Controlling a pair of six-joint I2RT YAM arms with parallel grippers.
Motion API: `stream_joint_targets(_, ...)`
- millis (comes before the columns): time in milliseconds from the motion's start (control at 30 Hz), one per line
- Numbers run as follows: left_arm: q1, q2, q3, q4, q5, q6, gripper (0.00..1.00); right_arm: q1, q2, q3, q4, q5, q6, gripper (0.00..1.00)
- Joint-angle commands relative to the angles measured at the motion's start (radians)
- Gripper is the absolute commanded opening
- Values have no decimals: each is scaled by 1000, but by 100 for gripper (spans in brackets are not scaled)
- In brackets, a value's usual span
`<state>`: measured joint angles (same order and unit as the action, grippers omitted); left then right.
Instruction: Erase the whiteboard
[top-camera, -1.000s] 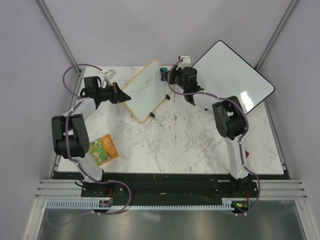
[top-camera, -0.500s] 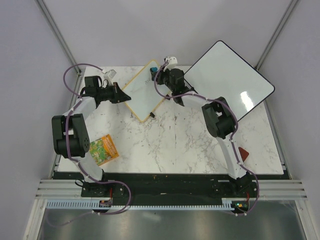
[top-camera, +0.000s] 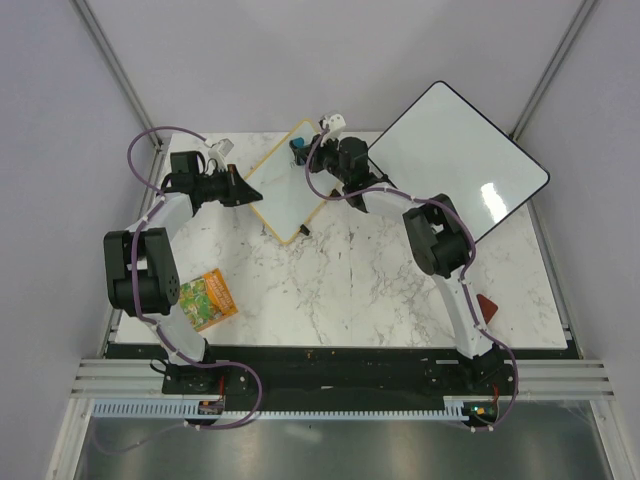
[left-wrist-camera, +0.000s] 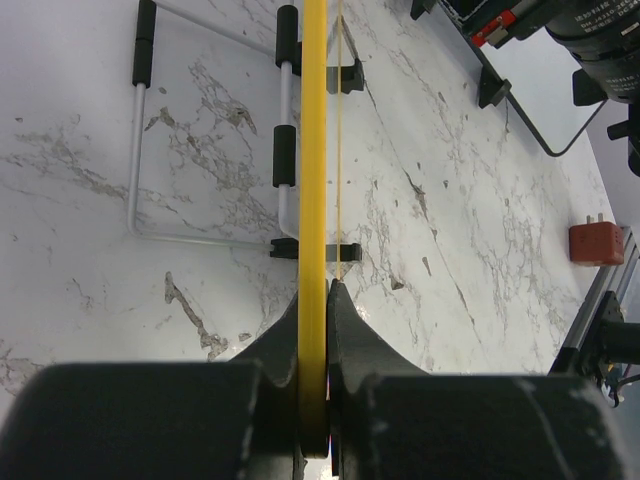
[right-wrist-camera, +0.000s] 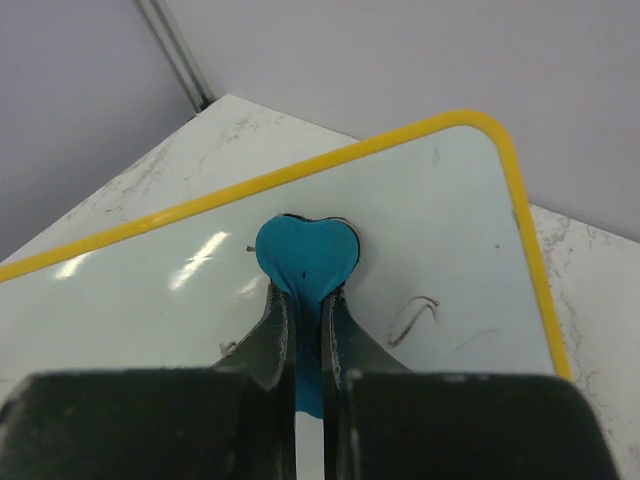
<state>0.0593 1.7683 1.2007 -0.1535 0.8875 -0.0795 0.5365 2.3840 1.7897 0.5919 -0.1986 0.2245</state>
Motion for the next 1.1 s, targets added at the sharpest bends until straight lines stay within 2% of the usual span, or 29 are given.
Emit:
stream_joint_targets(0,-90,26,-15,-86,-38,201,2,118,49,43,-114,-165,-14,0)
stream_joint_targets(233,-90,23,-13,-86,-32,199,2,151,72,73,-132,-33,19,0)
stream_joint_targets(367,-90,26,-15,-86,-36,199,2,148,61,62,-152,140,32,0)
stream_joint_targets(433,-88,23,-16,-86,-41,201,2,134,61,59,-158,169,48,0)
stream_joint_targets(767,-90,10,-23,-86,-61,204,2,-3,126,96,-197,143,275,0)
stream_joint_targets(1067,-90,10,-24,-86,-59,201,2,-38,179,140,-424,191,381,0)
